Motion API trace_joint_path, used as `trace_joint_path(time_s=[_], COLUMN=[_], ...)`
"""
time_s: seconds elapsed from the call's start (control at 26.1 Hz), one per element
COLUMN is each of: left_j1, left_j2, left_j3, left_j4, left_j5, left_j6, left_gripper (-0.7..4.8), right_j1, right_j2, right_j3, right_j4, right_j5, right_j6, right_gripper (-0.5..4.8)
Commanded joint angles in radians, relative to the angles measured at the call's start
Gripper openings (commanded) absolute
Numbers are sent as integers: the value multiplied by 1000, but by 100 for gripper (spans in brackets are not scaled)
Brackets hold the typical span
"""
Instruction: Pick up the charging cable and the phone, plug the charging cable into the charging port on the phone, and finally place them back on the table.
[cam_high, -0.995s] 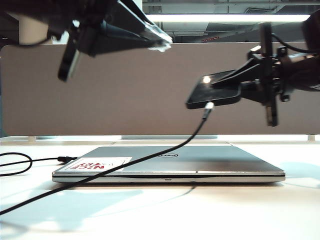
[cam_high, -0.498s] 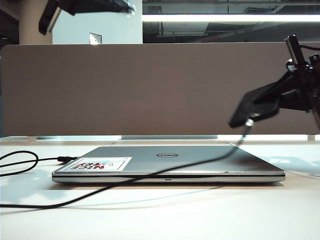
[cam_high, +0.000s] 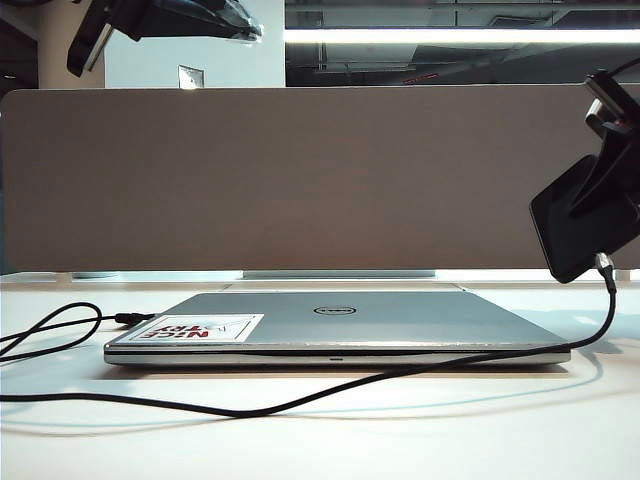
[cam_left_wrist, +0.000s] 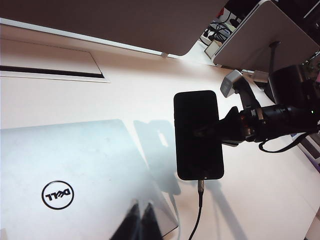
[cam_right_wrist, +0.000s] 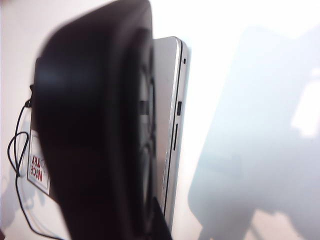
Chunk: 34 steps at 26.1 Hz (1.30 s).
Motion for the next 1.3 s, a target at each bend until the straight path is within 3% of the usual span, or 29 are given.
trace_joint_path(time_s=[0.04,0.38,0.84,1.3], left_j1=[3,2,2,2], left_j2=[-2,-2,-2,-2], left_j3=[2,2,2,2], left_j4=[12,12,12,12], left_j5=[3,3,3,3], left_j6=[5,5,5,5], left_gripper=[-5,-5,-5,-5], right_j1=[-2,0,22,38], right_j2=[48,164,270,267], right_j3=[56,127,144,151], right_j4=[-128,-259,-291,-265], right_j5=[-19,-15,6,121], right_j6=[-84,-133,-136,-136], right_gripper=[-6,-6,-4,177])
